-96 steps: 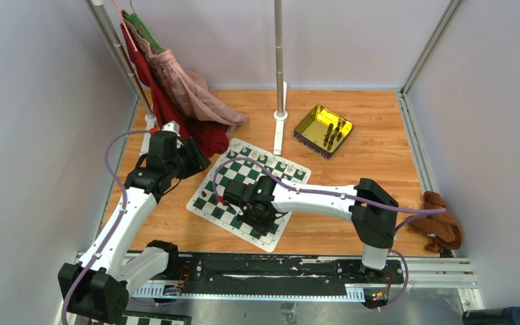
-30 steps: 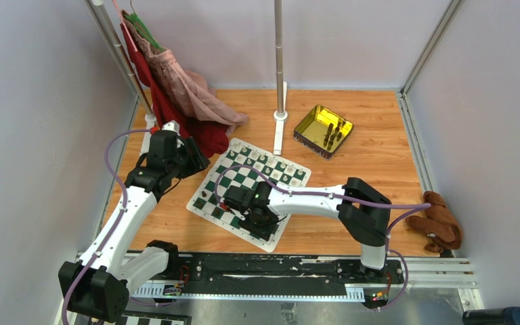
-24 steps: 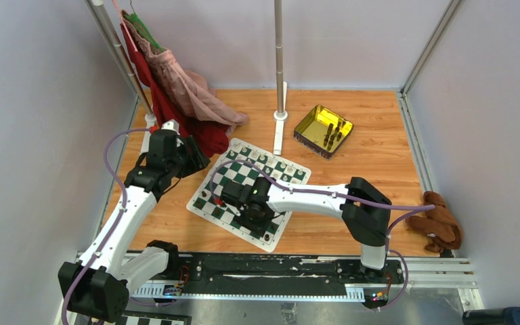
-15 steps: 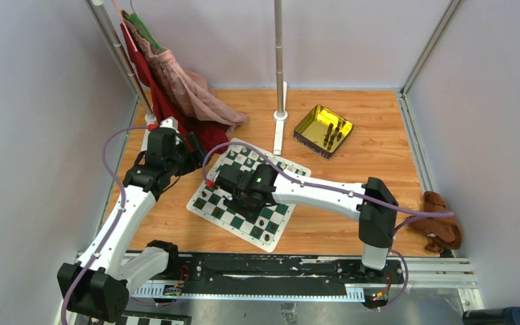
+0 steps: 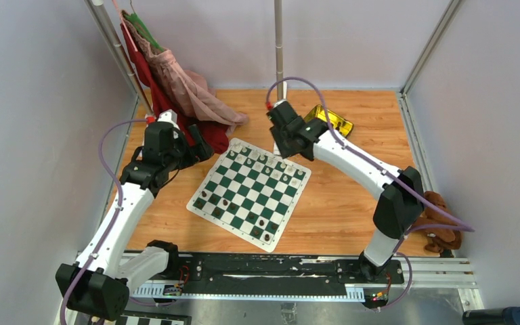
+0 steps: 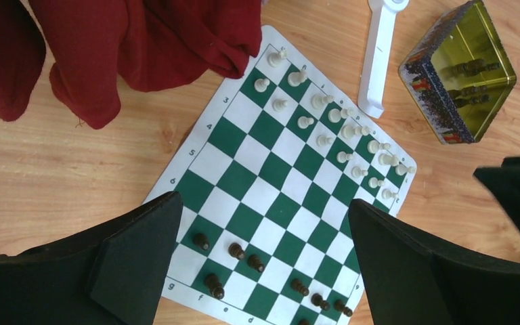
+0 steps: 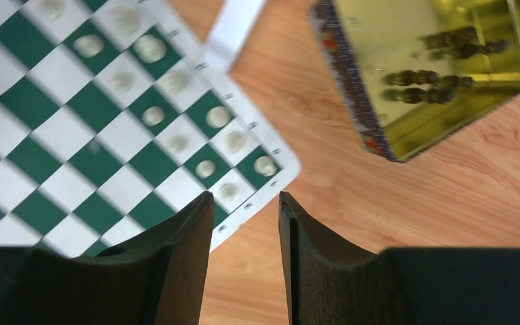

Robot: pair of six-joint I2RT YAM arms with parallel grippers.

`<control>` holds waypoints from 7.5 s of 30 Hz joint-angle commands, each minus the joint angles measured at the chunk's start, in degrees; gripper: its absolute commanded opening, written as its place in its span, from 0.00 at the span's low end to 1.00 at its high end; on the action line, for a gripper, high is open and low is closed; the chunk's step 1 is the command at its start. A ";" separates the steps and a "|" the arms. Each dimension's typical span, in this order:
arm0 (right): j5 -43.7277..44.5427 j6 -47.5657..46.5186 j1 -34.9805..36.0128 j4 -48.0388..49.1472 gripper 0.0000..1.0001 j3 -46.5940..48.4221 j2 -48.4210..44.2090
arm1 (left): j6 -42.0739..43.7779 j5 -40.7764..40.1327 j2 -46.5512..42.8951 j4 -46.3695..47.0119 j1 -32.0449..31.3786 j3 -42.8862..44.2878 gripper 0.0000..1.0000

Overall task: Set up the chess pieces on the board
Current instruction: Pick up the chess piece from the storage box, then place the chess piece on the chessboard.

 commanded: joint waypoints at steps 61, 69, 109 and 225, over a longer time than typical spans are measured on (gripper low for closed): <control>0.85 10.19 -32.97 18.06 0.41 -1.39 17.38 | 7.13 -4.59 6.76 -2.75 0.39 5.42 1.00; 0.25 10.24 -33.48 18.34 0.37 -1.51 18.02 | 7.05 -4.33 7.44 -2.56 0.39 5.46 1.00; -0.93 9.78 -34.51 19.56 0.00 -4.20 15.42 | 6.61 -3.98 7.08 -2.79 0.39 5.76 1.00; -22.75 -11.35 24.03 16.03 0.00 -6.15 13.76 | 4.14 -28.16 -9.07 -14.27 3.55 2.48 1.00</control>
